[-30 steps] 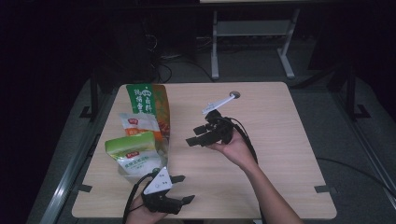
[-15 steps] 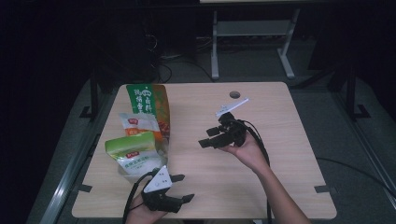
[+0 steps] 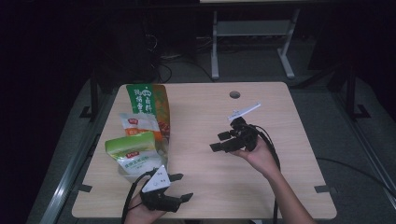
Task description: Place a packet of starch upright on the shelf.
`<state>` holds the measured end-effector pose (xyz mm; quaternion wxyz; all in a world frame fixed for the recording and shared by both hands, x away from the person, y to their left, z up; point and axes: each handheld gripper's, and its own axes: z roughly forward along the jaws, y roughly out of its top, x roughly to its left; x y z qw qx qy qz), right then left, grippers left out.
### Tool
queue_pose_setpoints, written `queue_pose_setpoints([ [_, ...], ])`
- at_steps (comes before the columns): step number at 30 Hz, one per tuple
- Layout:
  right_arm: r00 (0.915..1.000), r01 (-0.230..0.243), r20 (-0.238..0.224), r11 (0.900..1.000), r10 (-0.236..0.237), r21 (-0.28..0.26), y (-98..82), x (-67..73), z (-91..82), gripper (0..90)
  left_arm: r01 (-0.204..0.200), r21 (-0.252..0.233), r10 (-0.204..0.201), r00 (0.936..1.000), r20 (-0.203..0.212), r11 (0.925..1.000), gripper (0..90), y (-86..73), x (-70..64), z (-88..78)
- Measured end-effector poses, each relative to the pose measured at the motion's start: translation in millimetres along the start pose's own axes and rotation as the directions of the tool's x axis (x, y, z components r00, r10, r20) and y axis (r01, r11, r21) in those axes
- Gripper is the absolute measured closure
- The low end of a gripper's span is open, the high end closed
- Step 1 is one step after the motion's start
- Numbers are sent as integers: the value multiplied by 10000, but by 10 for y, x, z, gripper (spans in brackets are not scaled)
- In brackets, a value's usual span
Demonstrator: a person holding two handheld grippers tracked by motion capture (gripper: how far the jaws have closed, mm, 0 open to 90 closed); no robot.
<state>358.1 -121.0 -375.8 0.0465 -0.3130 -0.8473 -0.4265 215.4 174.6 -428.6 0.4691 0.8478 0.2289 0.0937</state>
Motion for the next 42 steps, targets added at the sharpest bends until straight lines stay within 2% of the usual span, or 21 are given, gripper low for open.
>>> queue_pose_setpoints([
  [6, 9997, -138, 199, 9999, 139, -53, -110, -70, -76, 333, 55, -30, -55, 10000, -49, 10000, 289, 3, 16, -15],
  [16, 9991, -291, 312, 9996, 292, -26, -286, -101, -190, 320, 134, -119, -135, 9999, -79, 9998, 288, -2, 22, -28],
  [30, 9952, -848, 476, 9962, 855, -174, -638, -199, -353, 312, 34, -67, -35, 9998, -195, 10000, 286, -4, 28, -36],
  [42, 9919, -1121, 575, 9933, 1136, -290, -901, -202, -422, 306, 82, -59, -84, 9998, -206, 9999, 286, -10, 24, -40],
])
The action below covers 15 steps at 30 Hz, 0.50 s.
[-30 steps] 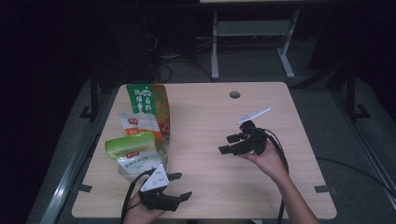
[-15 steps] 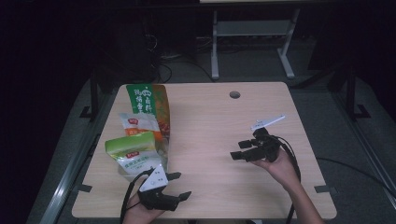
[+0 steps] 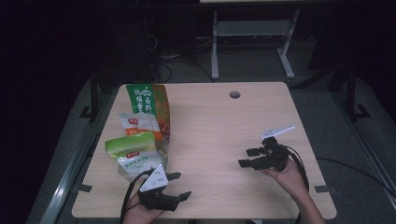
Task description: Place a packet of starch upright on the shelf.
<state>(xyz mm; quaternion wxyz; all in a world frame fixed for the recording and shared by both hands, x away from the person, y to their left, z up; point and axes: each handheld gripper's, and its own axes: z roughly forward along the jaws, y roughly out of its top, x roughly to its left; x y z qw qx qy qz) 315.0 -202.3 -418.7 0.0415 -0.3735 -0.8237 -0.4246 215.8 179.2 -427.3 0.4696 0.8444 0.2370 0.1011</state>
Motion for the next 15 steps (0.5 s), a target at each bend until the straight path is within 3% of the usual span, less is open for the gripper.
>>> queue_pose_setpoints([
  [15, 9999, -76, 132, 9999, 78, -99, -240, 37, -72, 297, 20, 18, -20, 10000, 6, 10000, 286, -6, 6, 2],
])
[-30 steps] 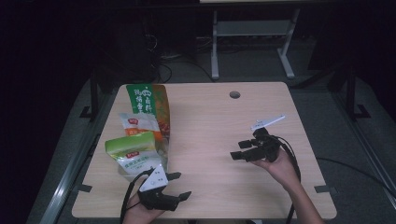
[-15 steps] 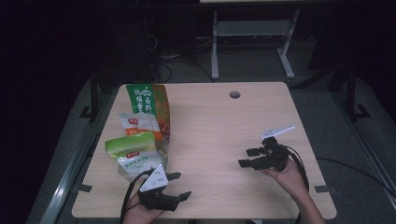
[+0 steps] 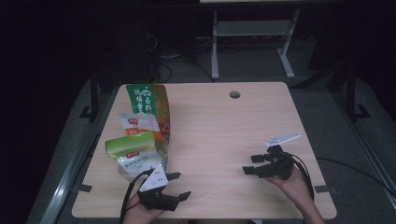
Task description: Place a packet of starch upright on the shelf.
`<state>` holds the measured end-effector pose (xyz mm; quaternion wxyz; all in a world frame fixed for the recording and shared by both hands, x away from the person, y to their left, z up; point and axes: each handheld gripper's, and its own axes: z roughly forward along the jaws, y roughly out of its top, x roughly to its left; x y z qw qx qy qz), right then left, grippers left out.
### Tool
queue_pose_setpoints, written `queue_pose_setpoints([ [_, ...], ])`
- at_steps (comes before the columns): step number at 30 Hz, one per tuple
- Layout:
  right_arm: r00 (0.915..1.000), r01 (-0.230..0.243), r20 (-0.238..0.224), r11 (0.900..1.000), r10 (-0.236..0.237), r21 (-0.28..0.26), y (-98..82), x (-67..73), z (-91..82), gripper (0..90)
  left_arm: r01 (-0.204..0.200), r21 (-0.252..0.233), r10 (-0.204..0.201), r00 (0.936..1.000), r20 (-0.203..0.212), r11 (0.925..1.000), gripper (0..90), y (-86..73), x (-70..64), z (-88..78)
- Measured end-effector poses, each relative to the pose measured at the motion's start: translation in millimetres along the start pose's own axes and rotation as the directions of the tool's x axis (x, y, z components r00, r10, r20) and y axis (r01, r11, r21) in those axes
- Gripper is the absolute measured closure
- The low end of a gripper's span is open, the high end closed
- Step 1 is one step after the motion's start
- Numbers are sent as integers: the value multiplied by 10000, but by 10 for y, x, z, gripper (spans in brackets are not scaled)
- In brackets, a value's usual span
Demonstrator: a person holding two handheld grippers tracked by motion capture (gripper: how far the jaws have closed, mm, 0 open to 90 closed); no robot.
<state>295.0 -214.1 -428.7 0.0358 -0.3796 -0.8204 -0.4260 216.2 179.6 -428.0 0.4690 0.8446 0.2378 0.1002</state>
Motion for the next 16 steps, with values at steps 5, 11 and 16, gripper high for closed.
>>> queue_pose_setpoints([
  [5, 10000, -25, -4, 9997, 25, -222, -89, 30, -51, 295, -33, 24, 33, 10000, 21, 10000, 286, -2, -1, 7],
  [11, 9999, 102, 62, 9992, -99, -388, -188, 112, -60, 289, -25, 42, 25, 10000, 83, 10000, 284, 2, -10, 32],
  [16, 9997, 238, 68, 9965, -234, -800, -266, 147, -56, 282, -28, 110, 26, 9999, 159, 9999, 279, 7, -18, 53],
])
